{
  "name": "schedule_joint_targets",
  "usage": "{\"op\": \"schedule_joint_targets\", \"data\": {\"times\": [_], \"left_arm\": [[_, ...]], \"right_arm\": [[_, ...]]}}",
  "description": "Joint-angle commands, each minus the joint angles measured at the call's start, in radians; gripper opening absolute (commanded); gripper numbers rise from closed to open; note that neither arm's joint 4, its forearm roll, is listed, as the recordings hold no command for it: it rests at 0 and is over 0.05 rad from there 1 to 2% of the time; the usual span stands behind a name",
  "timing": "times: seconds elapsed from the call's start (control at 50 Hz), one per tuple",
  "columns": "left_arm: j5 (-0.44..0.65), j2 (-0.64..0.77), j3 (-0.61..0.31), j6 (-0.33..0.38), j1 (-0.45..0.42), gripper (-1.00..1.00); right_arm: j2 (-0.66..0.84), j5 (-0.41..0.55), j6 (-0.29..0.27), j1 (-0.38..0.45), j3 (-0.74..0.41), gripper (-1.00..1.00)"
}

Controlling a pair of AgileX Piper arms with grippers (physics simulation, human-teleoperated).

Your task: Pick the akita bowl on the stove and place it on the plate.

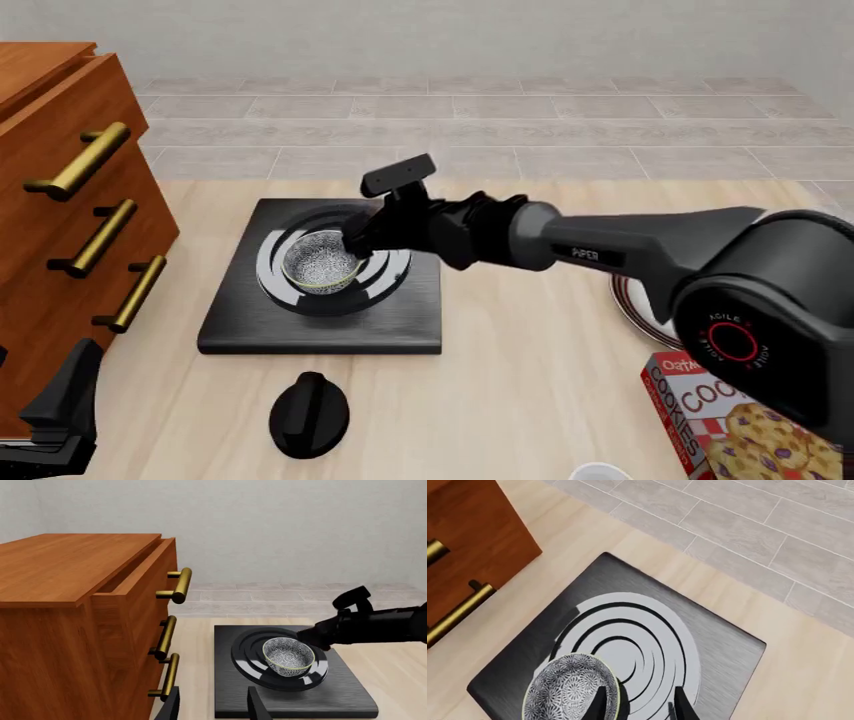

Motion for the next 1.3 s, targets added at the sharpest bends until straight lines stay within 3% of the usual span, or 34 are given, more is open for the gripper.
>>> {"op": "schedule_joint_targets", "data": {"times": [0.02, 1.3], "left_arm": [[0.0, 0.0, 0.0, 0.0, 0.0, 1.0], [0.0, 0.0, 0.0, 0.0, 0.0, 1.0]], "right_arm": [[0.02, -0.003, 0.015, 0.011, 0.0, 1.0], [0.098, 0.004, 0.054, 0.047, -0.015, 1.0]]}}
